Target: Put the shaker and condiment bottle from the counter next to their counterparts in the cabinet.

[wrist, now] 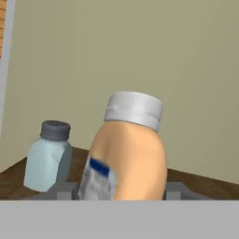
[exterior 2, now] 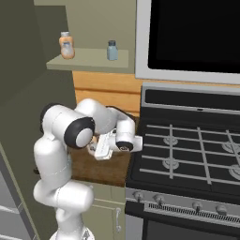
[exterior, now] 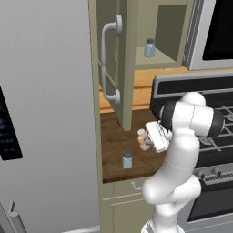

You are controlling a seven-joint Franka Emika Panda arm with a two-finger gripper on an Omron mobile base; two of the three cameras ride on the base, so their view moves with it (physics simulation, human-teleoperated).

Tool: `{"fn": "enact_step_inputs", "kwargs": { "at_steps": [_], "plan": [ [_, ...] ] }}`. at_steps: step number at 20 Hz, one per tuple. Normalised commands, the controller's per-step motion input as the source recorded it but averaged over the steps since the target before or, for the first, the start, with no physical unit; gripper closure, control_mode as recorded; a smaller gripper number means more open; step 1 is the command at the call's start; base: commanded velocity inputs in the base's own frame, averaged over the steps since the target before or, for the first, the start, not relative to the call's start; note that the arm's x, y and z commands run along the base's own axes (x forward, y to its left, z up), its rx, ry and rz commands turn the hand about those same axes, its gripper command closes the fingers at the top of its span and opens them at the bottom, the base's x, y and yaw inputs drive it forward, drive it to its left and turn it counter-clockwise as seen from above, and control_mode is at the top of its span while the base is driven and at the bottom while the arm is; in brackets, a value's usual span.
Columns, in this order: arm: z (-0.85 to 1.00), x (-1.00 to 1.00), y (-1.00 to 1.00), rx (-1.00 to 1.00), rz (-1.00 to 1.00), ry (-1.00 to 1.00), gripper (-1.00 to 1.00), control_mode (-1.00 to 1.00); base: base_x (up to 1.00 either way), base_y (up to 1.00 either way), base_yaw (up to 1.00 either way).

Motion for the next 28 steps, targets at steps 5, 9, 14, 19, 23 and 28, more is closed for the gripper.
{"fn": "enact_step_inputs", "kwargs": {
  "at_steps": [5,9,14,19,23,28],
  "plan": [
    [0.92,-0.02,0.00,0.00,-0.18,0.00,1.00,-1.00,0.00,0.00,0.00],
    [0.73,-0.06,0.00,0.00,-0.50,0.06,1.00,-1.00,0.00,0.00,0.00],
    [0.45,-0.26,0.00,-0.01,-0.56,0.18,1.00,-1.00,0.00,0.00,0.00],
    [0.59,-0.60,0.01,-0.06,-0.44,0.18,1.00,-1.00,0.00,0.00,0.00],
    [0.98,-0.57,0.06,-0.02,-0.34,0.01,1.00,-1.00,0.00,0.00,0.00],
    [1.00,-0.32,0.18,0.00,-0.20,0.00,1.00,-1.00,0.00,0.00,0.00]
  ]
}}
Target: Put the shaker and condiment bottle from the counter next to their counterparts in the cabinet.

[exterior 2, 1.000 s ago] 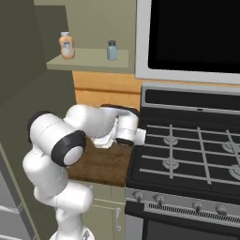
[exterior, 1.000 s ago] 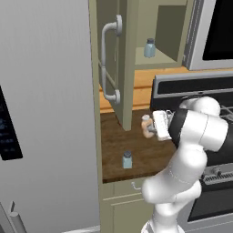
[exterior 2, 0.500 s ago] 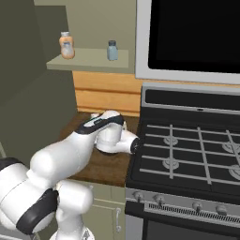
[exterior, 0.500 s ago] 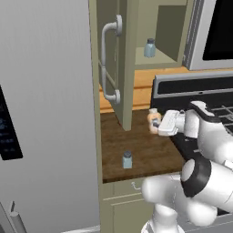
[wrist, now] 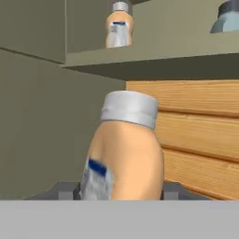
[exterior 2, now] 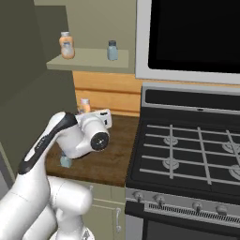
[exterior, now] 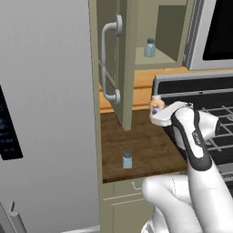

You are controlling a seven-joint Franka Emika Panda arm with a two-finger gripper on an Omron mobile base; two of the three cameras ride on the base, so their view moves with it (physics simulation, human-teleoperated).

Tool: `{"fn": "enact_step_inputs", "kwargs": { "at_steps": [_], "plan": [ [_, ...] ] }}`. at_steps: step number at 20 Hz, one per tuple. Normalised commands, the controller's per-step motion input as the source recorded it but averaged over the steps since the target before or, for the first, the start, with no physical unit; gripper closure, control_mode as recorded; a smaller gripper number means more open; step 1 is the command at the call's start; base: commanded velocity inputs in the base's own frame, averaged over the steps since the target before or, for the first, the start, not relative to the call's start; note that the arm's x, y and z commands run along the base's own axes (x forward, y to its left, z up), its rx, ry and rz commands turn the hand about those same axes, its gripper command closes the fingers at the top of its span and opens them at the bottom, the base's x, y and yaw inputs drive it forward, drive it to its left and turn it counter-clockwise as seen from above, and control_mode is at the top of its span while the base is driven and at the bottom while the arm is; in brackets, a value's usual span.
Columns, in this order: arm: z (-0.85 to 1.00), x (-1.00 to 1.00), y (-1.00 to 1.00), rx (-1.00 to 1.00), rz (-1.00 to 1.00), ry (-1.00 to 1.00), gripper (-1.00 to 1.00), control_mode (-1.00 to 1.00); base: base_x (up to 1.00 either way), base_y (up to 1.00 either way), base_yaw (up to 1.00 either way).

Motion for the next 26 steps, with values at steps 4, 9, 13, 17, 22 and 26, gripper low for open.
{"fn": "enact_step_inputs", "kwargs": {
  "at_steps": [4,9,13,17,22,26],
  "plan": [
    [1.00,-0.20,0.15,0.00,-0.17,0.00,1.00,-1.00,0.00,0.00,0.00],
    [0.91,-0.06,0.04,-0.01,-0.18,0.00,1.00,-1.00,0.00,0.00,0.00],
    [0.09,-0.06,0.00,0.02,-0.02,-0.05,1.00,-1.00,0.00,0.00,0.00],
    [0.76,-0.18,0.00,0.09,0.00,-0.09,1.00,-1.00,0.00,0.00,0.00],
    [1.00,-0.11,0.00,0.06,0.01,-0.13,1.00,-1.00,0.00,0.00,0.00],
    [0.99,0.00,0.00,0.01,0.00,-0.09,1.00,-1.00,0.00,0.00,0.00]
  ]
}}
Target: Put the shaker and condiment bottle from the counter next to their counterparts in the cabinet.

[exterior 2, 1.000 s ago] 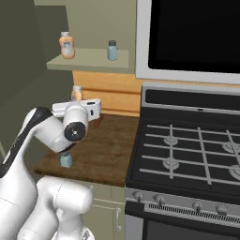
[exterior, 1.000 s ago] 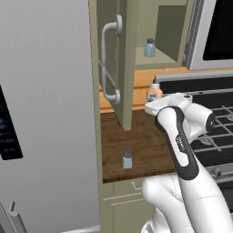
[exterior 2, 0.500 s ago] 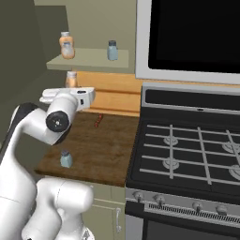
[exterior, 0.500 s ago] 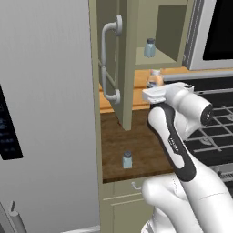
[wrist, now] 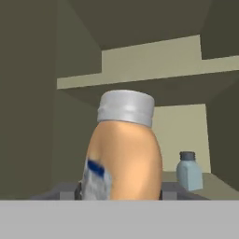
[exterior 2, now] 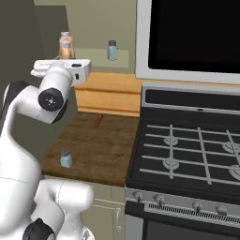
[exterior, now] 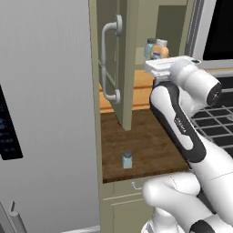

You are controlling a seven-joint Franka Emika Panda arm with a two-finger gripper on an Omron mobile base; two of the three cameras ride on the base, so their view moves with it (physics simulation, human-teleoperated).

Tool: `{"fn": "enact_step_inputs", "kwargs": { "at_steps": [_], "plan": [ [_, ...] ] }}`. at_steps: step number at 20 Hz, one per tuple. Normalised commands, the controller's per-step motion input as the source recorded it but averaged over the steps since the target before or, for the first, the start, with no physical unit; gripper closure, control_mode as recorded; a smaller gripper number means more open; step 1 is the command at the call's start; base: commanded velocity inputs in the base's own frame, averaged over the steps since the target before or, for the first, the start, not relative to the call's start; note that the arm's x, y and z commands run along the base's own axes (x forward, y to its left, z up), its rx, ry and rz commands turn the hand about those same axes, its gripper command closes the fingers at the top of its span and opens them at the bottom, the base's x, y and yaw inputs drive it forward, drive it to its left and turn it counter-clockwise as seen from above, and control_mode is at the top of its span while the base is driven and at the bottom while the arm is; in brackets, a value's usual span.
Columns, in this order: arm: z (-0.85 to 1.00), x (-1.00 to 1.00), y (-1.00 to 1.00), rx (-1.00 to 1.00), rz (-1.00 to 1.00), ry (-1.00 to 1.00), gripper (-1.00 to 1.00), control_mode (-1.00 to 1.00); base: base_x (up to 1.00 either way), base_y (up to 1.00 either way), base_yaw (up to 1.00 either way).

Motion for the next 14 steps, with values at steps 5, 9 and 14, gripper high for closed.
{"fn": "enact_step_inputs", "kwargs": {
  "at_steps": [5,9,14],
  "plan": [
    [0.46,0.00,0.00,-0.26,0.02,0.00,1.00,-1.00,0.00,0.00,0.00],
    [0.11,0.00,0.03,-0.05,0.00,0.00,1.00,-1.00,0.00,0.00,0.00],
    [-0.26,0.01,0.11,0.09,0.00,0.00,1.00,-1.00,0.00,0.00,0.00]
  ]
}}
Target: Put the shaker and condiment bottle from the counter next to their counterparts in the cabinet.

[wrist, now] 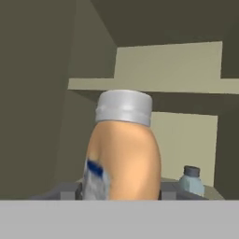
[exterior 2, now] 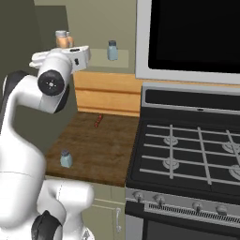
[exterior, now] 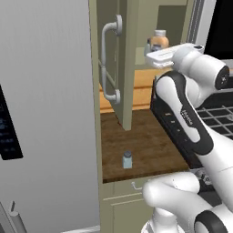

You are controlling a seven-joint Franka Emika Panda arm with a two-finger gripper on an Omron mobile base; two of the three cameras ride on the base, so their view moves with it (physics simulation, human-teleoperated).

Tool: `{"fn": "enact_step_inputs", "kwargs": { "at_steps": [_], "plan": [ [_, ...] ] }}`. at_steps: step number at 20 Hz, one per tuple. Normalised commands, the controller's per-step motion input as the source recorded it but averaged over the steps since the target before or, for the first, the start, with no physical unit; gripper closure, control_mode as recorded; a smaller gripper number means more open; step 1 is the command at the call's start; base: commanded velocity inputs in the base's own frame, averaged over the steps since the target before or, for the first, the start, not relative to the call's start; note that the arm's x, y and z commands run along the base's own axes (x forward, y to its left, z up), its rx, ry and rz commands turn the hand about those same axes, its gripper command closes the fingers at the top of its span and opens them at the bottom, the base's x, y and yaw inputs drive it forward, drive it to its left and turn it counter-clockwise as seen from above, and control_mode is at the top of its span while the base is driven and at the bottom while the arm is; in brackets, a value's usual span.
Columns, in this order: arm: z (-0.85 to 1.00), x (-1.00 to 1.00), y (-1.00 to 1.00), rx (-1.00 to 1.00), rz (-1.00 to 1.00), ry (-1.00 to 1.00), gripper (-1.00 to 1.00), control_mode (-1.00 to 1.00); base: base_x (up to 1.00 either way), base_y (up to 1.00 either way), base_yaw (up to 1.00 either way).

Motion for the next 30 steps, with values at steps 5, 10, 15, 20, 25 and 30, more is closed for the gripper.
{"fn": "enact_step_inputs", "kwargs": {
  "at_steps": [5,10,15,20,25,30],
  "plan": [
    [-0.28,0.22,0.29,0.12,-0.01,0.00,1.00,-1.00,0.00,0.00,0.00],
    [0.22,0.46,0.00,-0.01,-0.04,0.12,1.00,-1.00,0.00,0.00,0.00],
    [0.08,0.65,0.00,-0.18,-0.03,0.17,1.00,-1.00,0.00,0.00,0.00],
    [-0.02,0.50,0.02,-0.07,0.00,0.02,1.00,-1.00,0.00,0.00,0.00],
    [-0.28,0.10,0.02,0.18,0.00,-0.13,1.00,-1.00,0.00,0.00,0.00],
    [-0.07,0.02,0.00,0.07,0.00,-0.03,1.00,-1.00,0.00,0.00,0.00]
  ]
}}
